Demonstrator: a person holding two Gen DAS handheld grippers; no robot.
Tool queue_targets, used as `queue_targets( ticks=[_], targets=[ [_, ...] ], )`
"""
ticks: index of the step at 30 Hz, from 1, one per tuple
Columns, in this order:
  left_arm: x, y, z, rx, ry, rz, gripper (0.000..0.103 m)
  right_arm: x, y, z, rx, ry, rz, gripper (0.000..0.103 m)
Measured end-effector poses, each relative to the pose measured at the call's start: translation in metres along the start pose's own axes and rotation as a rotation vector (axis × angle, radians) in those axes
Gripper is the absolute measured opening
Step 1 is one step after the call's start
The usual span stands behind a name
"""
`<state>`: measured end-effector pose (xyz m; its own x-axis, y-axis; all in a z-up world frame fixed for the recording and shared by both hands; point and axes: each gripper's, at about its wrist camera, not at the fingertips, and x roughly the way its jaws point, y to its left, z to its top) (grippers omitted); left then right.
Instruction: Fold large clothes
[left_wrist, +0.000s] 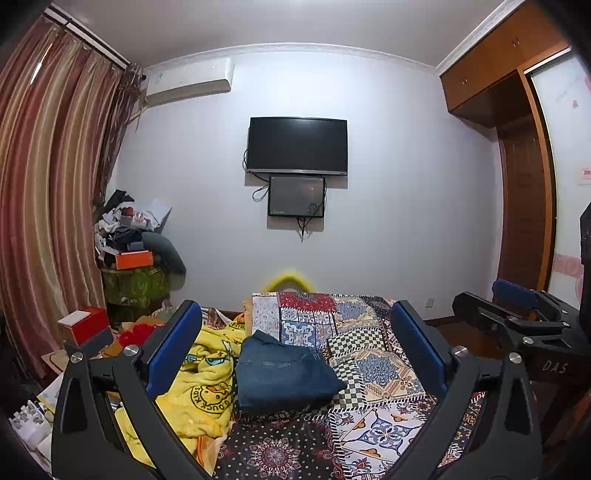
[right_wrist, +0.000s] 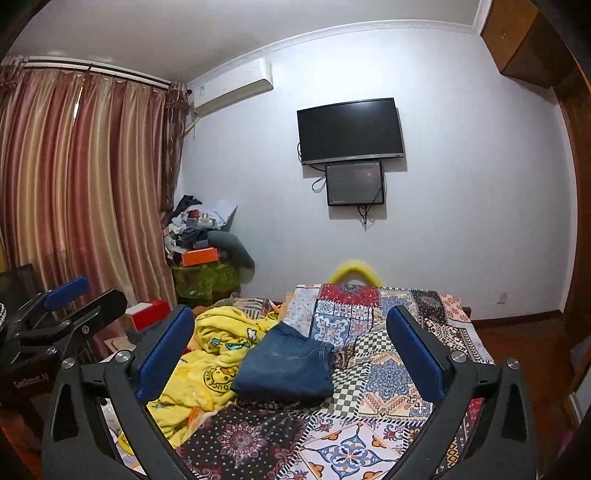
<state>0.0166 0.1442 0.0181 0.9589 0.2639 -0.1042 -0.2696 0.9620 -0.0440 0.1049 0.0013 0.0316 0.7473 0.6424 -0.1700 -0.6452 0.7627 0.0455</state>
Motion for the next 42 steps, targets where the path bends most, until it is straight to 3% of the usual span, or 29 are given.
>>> queue_targets(
  ticks=[42],
  targets=[
    [0.014,0.008,-0.003,-0.034,0.038,-0.025,0.102,-0.003,0.000,0.004,-0.010,0.019,-0.010,0.103]
  ],
)
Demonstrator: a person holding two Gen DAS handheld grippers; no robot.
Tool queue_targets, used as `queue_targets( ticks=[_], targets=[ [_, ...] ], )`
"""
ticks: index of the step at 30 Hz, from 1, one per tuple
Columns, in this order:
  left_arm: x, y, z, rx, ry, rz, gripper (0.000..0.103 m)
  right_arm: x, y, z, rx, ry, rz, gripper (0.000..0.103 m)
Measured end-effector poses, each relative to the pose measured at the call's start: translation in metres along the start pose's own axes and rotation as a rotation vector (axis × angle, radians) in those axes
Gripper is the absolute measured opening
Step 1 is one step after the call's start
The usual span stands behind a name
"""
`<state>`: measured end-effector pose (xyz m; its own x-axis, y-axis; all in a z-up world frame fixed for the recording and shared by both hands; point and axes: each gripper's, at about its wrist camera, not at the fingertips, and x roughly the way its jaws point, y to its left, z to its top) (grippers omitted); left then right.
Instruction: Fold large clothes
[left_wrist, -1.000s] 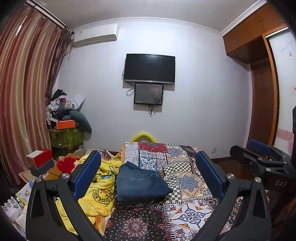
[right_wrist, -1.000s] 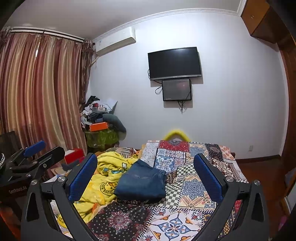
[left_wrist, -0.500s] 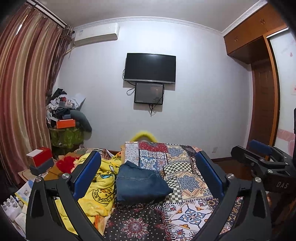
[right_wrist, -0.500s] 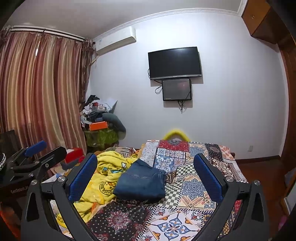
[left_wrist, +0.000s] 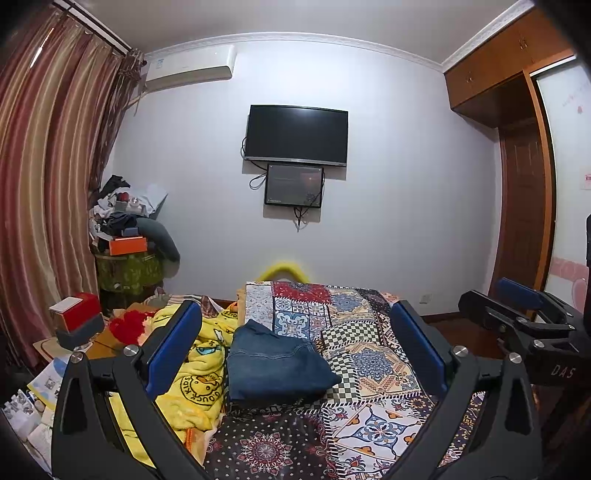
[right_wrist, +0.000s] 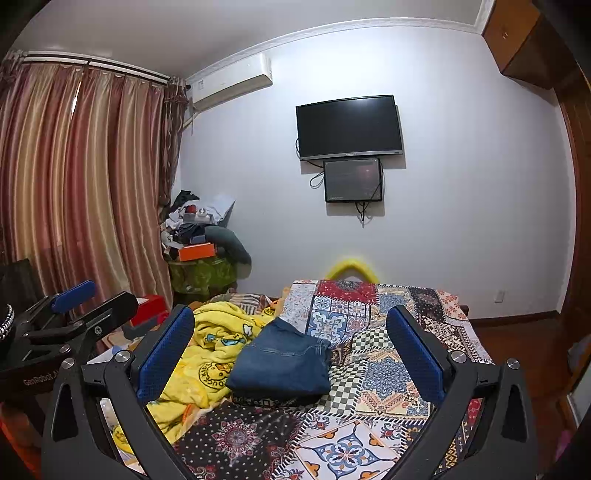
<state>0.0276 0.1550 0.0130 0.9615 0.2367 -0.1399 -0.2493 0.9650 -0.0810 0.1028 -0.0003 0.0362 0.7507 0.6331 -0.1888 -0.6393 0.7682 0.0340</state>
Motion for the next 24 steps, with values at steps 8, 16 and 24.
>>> queue_targets(
  ticks=[8,16,24],
  targets=[
    [0.0016,-0.0008,0.0013,0.005,0.005,-0.005,0.102,-0.0041,-0.0011,0.0004,0.003,-0.008,-0.004,0.103],
    [0.0019,-0.0007,-0.0001,0.006,0.013,-0.010,0.103,-0.0015,-0.0007,0.0007,-0.013,0.005,-0.020,0.103],
    [0.0025,0.0003,0.0004,-0.003,0.016,-0.025,0.103,-0.0012,-0.0046,0.0011,-0.003,0.005,-0.023,0.103]
  ],
)
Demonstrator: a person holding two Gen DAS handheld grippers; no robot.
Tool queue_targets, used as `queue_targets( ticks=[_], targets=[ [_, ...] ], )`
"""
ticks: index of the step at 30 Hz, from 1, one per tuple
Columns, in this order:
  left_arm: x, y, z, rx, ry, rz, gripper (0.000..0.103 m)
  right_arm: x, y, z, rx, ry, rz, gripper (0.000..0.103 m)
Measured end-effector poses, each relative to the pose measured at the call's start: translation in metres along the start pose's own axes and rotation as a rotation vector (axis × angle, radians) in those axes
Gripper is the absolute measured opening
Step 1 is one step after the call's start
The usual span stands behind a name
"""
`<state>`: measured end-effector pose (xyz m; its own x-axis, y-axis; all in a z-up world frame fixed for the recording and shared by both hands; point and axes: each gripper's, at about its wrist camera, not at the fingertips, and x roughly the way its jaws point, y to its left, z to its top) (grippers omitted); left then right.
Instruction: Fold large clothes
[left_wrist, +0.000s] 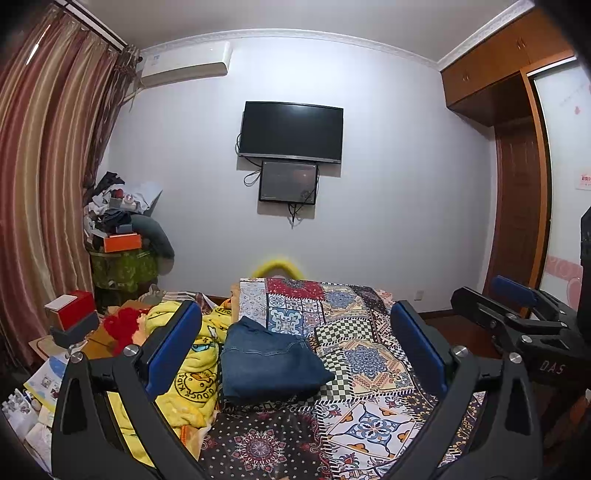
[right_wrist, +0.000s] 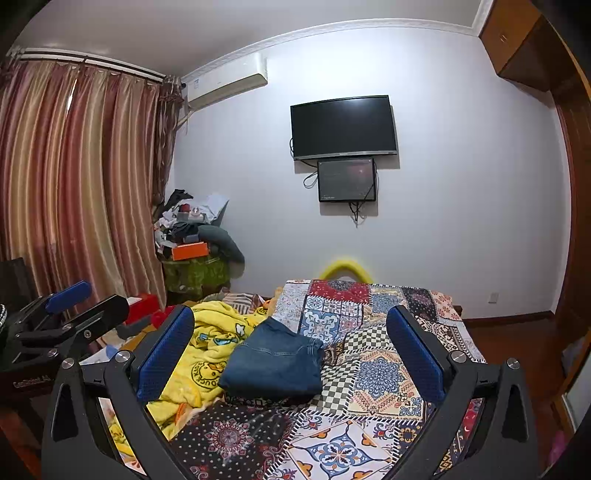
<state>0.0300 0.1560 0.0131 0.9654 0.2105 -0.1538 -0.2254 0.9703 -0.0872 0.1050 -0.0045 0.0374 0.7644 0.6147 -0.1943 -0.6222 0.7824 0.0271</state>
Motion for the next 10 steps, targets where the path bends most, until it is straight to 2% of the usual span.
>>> queue_targets(
  ticks=[10],
  targets=[
    [0.0064,0.0026,-0.0032,-0.006,0.016,0.008,0.103,0.0022,-0.0025,-0.0014,0.010,0.010,-0.001,0.103]
  ],
)
